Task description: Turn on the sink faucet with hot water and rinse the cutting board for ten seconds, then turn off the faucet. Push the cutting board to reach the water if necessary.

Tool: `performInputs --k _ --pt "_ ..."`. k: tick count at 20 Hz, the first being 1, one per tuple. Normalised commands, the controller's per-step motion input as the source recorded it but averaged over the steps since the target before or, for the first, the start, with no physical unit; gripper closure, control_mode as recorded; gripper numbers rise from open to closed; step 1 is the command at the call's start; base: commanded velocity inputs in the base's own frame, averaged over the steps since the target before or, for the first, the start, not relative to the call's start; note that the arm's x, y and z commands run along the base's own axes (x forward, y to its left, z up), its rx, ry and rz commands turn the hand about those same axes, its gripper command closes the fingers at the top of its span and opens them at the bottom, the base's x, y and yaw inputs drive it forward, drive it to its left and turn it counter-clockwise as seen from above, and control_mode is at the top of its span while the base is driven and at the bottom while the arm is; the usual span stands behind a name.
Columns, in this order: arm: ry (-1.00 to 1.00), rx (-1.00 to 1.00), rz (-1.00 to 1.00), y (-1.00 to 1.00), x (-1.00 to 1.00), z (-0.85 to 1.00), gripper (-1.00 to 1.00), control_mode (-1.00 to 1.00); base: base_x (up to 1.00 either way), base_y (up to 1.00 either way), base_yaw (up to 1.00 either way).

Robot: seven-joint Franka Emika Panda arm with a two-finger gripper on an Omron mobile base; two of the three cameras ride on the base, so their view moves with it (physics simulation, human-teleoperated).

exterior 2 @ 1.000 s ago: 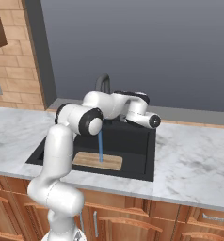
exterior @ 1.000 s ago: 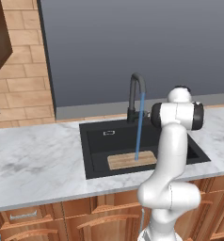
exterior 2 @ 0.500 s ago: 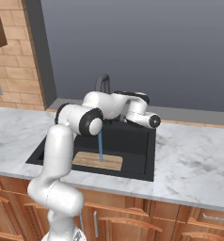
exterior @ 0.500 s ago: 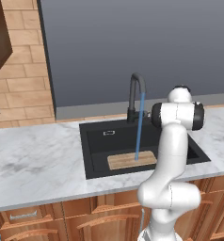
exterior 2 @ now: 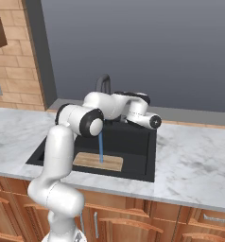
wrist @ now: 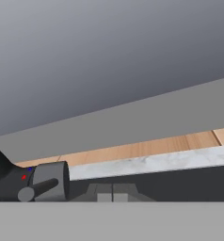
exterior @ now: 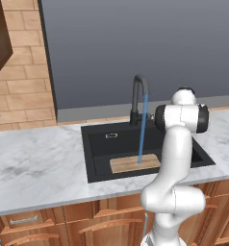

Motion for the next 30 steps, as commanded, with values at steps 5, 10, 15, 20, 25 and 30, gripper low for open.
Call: performInputs --k 5,10,15,20,25,30 --pt "0.0 0.0 0.0 0.0 0.0 0.0 1.0 -1.0 0.0 0.0 0.0" --pt "0.0 0.0 0.0 0.0 0.0 0.0 1.0 -1.0 0.0 0.0 0.0" --pt "0.0 0.0 0.0 0.0 0.0 0.0 1.0 -1.0 0.0 0.0 0.0" --pt "0.0 0.0 0.0 0.0 0.0 0.0 1.0 -1.0 0.0 0.0 0.0" --pt "0.0 0.0 0.0 0.0 0.0 0.0 1.0 -1.0 0.0 0.0 0.0" --pt "0.0 0.0 0.0 0.0 0.0 0.0 1.0 -1.0 0.0 0.0 0.0"
